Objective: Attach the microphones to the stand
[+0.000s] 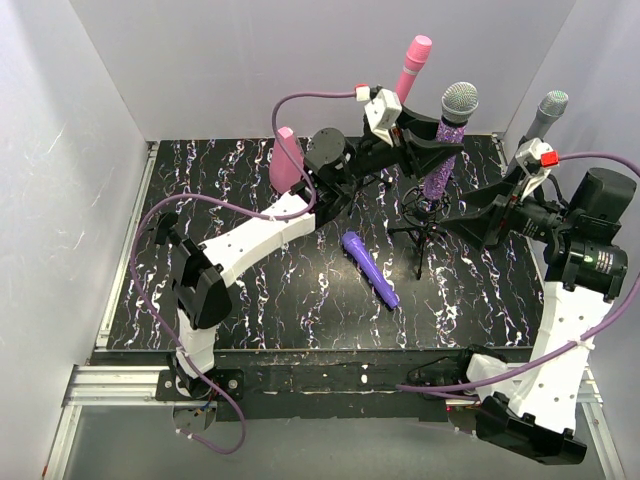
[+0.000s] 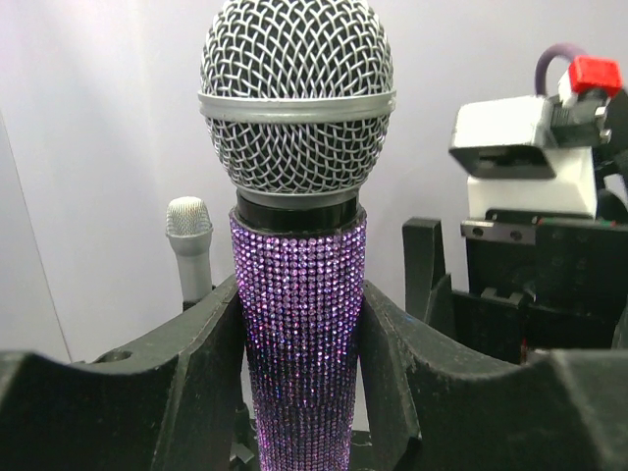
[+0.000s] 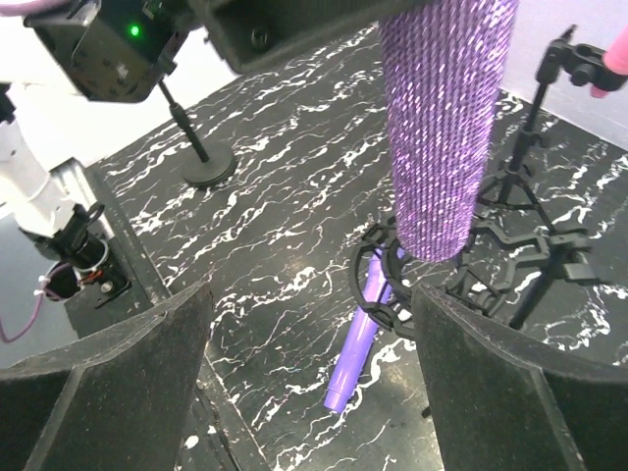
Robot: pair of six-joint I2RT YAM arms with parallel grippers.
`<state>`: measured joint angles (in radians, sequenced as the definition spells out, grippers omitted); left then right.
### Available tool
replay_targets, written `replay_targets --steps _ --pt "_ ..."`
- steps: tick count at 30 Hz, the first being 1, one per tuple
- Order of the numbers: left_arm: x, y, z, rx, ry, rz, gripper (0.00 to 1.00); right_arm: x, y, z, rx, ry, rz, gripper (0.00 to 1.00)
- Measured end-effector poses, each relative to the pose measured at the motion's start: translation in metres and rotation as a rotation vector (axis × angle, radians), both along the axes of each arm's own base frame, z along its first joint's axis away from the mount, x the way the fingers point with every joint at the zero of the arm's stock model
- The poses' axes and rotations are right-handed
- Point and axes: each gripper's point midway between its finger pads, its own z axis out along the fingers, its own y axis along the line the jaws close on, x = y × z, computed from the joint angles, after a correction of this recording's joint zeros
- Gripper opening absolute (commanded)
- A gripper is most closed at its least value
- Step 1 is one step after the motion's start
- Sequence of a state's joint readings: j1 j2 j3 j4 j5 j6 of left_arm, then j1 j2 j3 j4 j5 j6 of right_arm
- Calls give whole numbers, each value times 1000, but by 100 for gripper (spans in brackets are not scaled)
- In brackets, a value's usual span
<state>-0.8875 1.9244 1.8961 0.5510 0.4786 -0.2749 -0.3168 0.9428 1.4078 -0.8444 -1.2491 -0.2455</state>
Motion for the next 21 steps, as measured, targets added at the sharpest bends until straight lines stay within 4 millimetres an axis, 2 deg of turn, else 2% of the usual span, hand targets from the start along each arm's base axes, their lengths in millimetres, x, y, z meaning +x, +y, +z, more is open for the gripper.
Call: replay_targets --steps 6,12,21 --pt "6 -7 -35 35 48 12 0 10 -11 -3 0 19 -96 88" --pt "11 -8 -55 49 63 33 0 19 -21 -15 8 59 -155 88" --pt "-1 0 -61 38 -3 24 0 24 -25 -28 19 98 -175 88"
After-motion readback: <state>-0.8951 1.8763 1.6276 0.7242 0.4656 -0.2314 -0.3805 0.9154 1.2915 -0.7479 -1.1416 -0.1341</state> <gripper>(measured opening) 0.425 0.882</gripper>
